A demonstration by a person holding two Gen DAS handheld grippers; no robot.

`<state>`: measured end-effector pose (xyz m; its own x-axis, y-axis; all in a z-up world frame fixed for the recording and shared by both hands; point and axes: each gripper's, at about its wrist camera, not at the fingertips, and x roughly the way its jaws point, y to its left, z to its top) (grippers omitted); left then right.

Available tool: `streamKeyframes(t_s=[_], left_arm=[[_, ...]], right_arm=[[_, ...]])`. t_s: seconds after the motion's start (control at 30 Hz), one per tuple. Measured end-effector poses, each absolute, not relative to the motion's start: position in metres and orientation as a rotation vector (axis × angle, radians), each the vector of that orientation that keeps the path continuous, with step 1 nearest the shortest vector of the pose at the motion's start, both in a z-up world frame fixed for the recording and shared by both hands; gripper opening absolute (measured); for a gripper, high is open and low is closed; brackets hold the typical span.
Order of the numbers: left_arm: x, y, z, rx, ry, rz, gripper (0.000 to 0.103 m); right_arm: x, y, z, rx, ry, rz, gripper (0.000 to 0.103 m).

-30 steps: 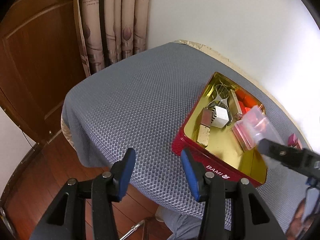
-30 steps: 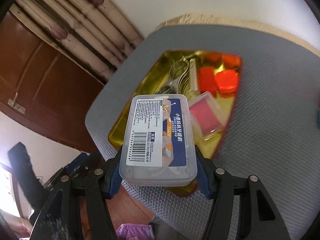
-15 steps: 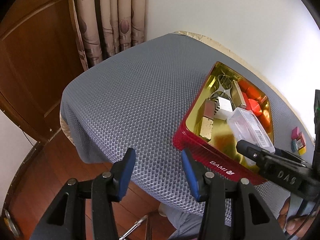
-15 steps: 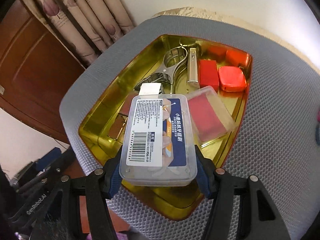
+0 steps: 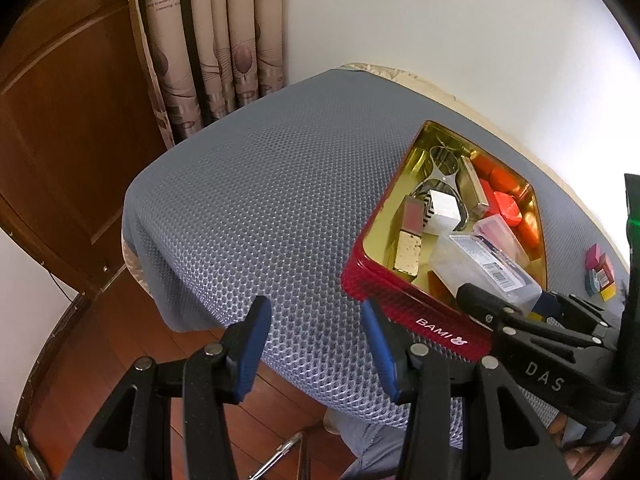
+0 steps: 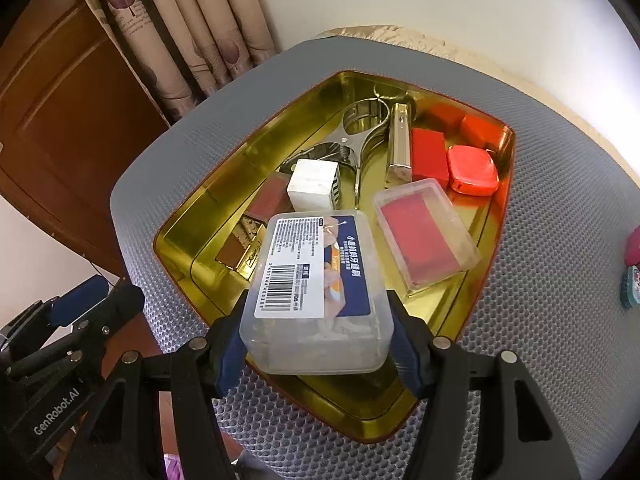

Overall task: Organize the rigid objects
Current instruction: 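Carry the toothbrush box over the tin and lower it in with the right gripper, then open the right gripper and withdraw it from the tin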

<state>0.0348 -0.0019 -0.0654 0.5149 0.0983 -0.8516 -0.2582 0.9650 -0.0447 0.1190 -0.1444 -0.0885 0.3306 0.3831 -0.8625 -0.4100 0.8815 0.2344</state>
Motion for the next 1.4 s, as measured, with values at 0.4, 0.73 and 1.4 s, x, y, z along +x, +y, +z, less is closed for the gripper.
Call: streamKeyframes(t_s=[0.4, 0.73, 1.4], left_arm=[[0.035, -0.008, -0.066, -0.155, 1.012, 0.214, 0.048], [0.034, -0.012, -0.068, -0.139, 1.021, 0.218, 0.048], [0.029, -0.014, -0.063, -0.126, 0.99, 0.213, 0.048]], right_arm=[[0.103, -0.174, -0.074, 0.118, 1.053, 0.551, 0.062], [0.085, -0.232, -0.062, 0.345, 1.008, 0.58, 0.063], [0.087, -0.252, -0.061, 0.263, 0.994, 0.514, 0.052]])
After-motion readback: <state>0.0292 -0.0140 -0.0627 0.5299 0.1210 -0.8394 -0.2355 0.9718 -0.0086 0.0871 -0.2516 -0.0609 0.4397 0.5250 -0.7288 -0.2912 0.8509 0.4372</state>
